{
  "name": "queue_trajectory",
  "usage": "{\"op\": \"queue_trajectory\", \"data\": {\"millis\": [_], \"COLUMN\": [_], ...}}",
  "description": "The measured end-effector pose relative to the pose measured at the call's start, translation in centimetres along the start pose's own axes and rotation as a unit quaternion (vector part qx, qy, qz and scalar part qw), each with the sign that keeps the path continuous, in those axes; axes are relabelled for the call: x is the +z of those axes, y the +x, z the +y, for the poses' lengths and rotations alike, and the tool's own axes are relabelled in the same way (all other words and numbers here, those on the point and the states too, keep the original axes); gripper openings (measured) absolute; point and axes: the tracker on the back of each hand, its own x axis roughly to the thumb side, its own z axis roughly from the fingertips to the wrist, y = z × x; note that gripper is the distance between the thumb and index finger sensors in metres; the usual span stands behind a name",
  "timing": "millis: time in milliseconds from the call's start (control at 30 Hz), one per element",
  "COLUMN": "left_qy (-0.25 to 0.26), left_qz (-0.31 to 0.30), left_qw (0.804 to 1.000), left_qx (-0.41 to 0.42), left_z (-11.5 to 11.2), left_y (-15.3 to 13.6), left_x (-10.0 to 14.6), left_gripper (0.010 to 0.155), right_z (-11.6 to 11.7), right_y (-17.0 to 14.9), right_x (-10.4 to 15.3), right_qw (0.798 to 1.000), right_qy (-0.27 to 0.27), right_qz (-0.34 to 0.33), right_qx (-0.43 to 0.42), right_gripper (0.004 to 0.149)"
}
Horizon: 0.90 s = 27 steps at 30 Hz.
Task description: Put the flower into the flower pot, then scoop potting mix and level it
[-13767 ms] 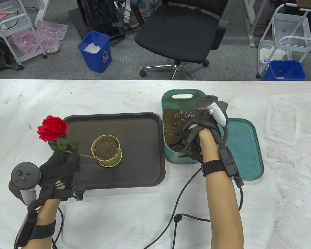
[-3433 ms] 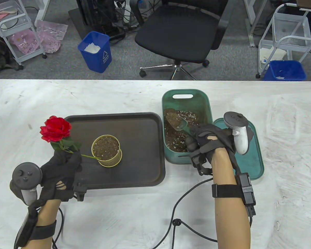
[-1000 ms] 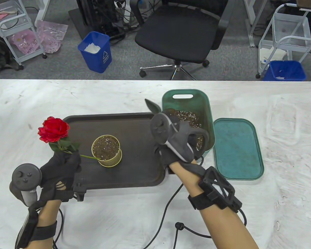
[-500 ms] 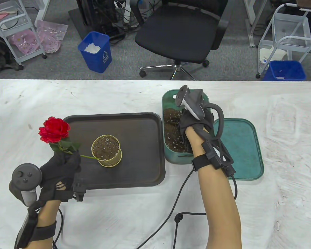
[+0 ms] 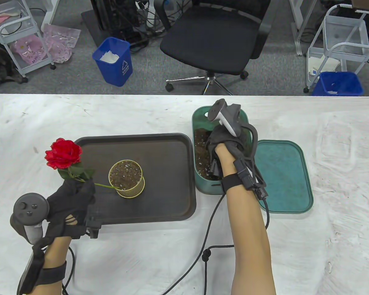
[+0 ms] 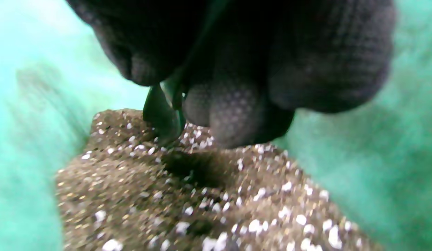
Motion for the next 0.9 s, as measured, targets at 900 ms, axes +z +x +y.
{"op": "queue_trajectory", "data": {"millis": [900], "left_qy": [-0.007], "left_qz": [-0.001], "left_qw": [1.000], "left_qx": [0.011], "left_z": [-0.2], "left_y": [0.1], "left_x": [0.0], "left_gripper": [0.046], "right_z": [0.6], "right_y": [-7.0], "right_x": [4.3], "right_qw": [0.900], "right_qy": [0.186], "right_qz": [-0.037], "right_qx": [-0.391], "right_gripper": [0.056]}}
